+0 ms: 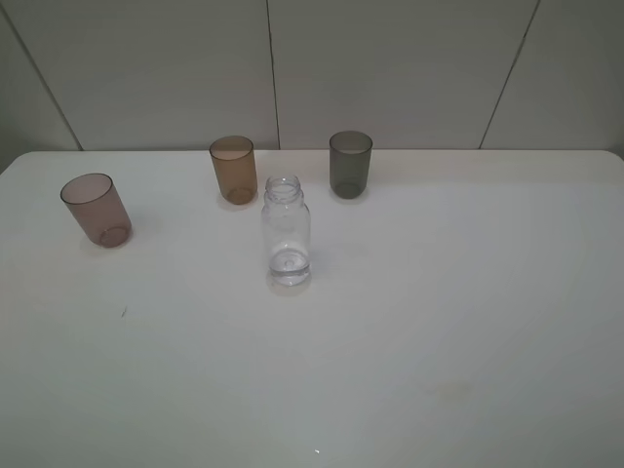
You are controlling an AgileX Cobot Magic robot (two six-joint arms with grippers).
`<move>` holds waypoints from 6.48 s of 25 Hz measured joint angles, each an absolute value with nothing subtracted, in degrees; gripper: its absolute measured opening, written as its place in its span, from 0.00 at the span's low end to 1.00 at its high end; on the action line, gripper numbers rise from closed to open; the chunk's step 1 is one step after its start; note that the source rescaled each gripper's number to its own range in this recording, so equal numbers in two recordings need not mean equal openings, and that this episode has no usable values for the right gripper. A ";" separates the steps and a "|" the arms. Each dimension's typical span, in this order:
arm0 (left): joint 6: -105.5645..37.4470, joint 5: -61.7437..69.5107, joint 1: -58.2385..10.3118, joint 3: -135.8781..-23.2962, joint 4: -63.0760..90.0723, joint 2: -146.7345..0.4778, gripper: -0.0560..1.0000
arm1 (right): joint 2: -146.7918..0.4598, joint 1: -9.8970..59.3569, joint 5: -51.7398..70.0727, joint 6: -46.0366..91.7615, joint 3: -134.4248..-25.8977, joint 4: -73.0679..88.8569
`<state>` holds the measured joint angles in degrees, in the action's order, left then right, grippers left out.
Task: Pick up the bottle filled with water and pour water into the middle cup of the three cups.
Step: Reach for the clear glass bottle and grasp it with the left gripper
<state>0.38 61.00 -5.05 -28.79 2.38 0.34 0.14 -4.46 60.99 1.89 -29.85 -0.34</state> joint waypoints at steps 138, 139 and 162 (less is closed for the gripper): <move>-6.84 -64.95 -43.67 -31.87 8.30 -114.38 0.98 | 0.14 -4.64 60.99 1.89 -29.85 -0.34; -6.84 -65.02 -43.67 -32.42 8.17 -114.62 0.98 | 0.14 -4.64 60.99 1.89 -29.85 -0.34; -5.38 -65.74 -42.43 -38.94 8.55 -122.49 0.98 | 0.14 -4.64 60.99 1.89 -29.85 0.00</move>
